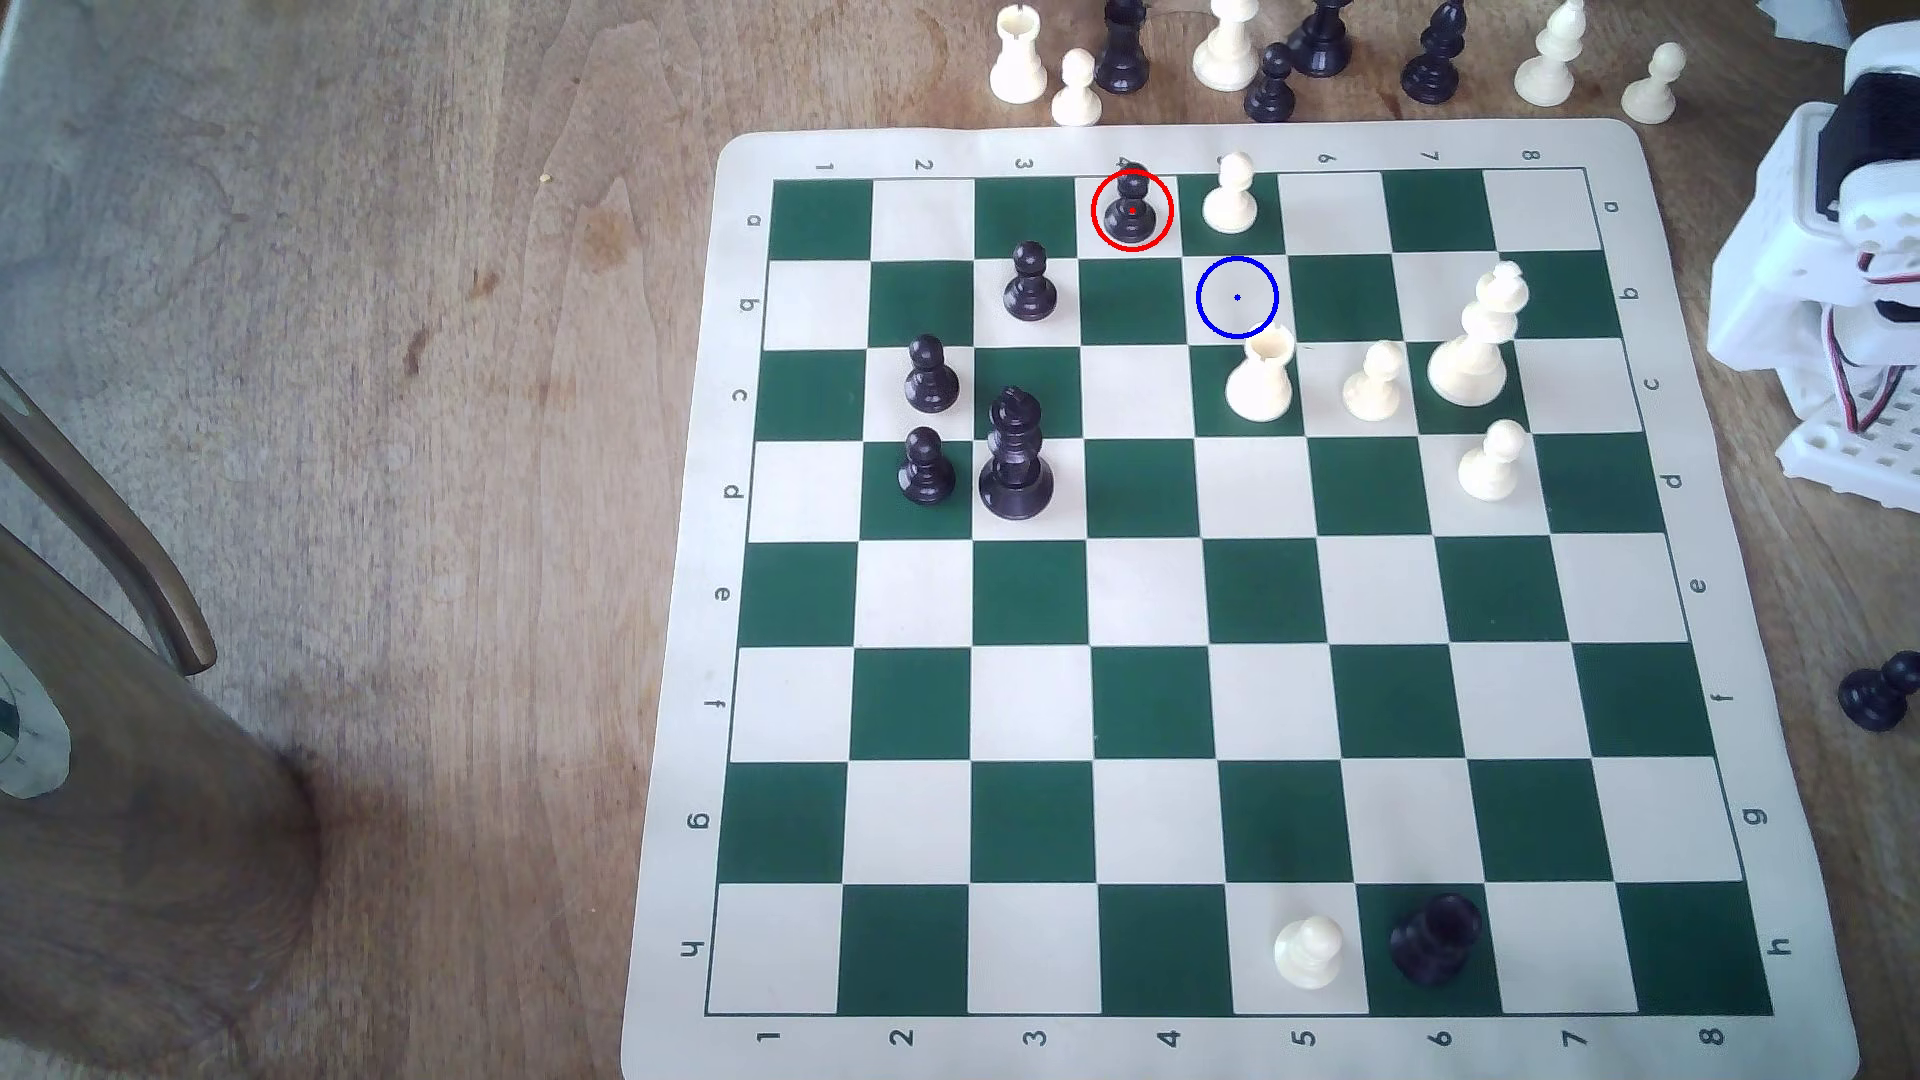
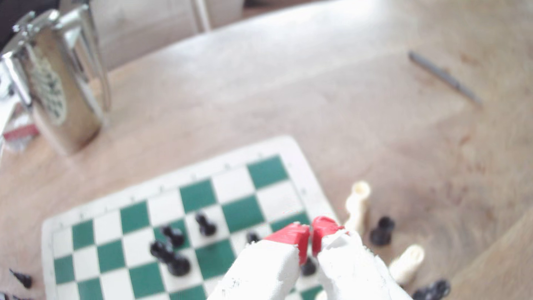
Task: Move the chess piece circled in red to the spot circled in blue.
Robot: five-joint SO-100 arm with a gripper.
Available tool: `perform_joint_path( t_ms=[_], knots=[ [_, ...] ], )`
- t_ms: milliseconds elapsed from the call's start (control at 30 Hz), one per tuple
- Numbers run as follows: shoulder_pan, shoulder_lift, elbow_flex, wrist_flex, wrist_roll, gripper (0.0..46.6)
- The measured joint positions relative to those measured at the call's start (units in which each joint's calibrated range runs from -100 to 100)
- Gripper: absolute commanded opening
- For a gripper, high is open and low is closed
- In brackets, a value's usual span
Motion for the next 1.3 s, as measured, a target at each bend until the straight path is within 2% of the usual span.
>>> perform_joint_path(
  t_ms=[67,133,200,233,333,367,433,500,533,667,767,933,1067,1133,1300],
  knots=[
    [0.00,5.70,-2.17,1.27,-1.61,1.5],
    [0.15,14.16,-7.23,1.83,-4.35,1.5],
    [0.96,18.85,-9.31,2.55,-6.11,6.0],
    [1.33,20.70,-10.21,2.87,-6.69,10.9],
    [1.62,25.30,-11.21,4.78,-6.45,16.2],
    [1.47,26.48,-11.21,5.26,-6.30,19.6],
    [1.33,29.24,-11.21,5.42,-6.30,21.9],
    [1.33,30.50,-11.21,5.10,-6.30,20.5],
    [1.33,31.09,-11.21,4.94,-6.30,17.2],
    [1.40,34.86,-12.02,4.78,-5.62,11.1],
    [0.22,37.70,-13.47,4.14,-5.13,9.6],
    [-0.88,43.99,-17.62,3.51,-5.13,11.2],
    [-0.81,48.18,-19.79,2.63,-4.84,9.7],
    [-0.37,49.94,-19.88,2.63,-3.71,11.2],
    [0.81,51.53,-19.88,1.27,-2.83,14.3]
  ],
)
